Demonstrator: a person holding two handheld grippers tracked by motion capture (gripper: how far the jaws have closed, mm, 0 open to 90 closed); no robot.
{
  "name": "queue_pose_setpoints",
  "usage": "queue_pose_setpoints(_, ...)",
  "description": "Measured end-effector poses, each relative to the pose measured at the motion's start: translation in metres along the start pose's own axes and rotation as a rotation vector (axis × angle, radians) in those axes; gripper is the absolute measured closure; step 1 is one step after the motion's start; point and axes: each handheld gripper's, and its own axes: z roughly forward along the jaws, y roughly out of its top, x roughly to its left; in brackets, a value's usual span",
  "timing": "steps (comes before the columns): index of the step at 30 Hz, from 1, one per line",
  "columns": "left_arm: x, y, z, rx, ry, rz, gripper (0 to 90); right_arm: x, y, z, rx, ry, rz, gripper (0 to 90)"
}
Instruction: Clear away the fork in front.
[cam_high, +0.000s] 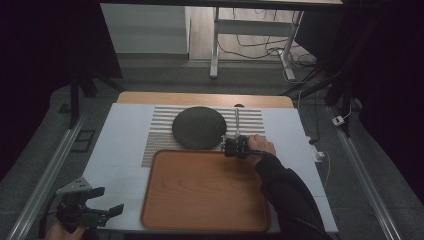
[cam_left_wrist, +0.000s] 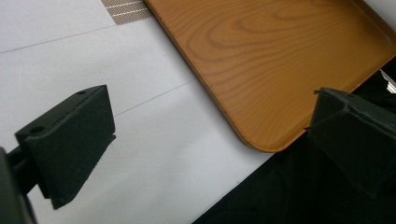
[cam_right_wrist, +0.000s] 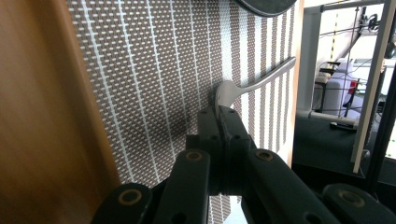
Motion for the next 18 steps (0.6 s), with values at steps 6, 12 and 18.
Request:
queue_pose_setpoints(6, 0.0, 0.0, 0.0, -0.001, -0.001, 0.001, 0.5, -0.005, -0.002, -0.007, -0.021, 0.044, 0.018, 90.0)
queue_pose_setpoints(12, -0.001, 0.0, 0.0, 0.002, 0.003, 0.009, 1.4, -0.007, -0.003, -0.014, -0.05, 0.062, 0.054, 90.0)
queue_pose_setpoints(18, -0.003, 0.001, 0.001, 0.008, 0.007, 0.031, 0.7, -0.012, -0.003, -0.028, -0.076, 0.058, 0.093, 90.0)
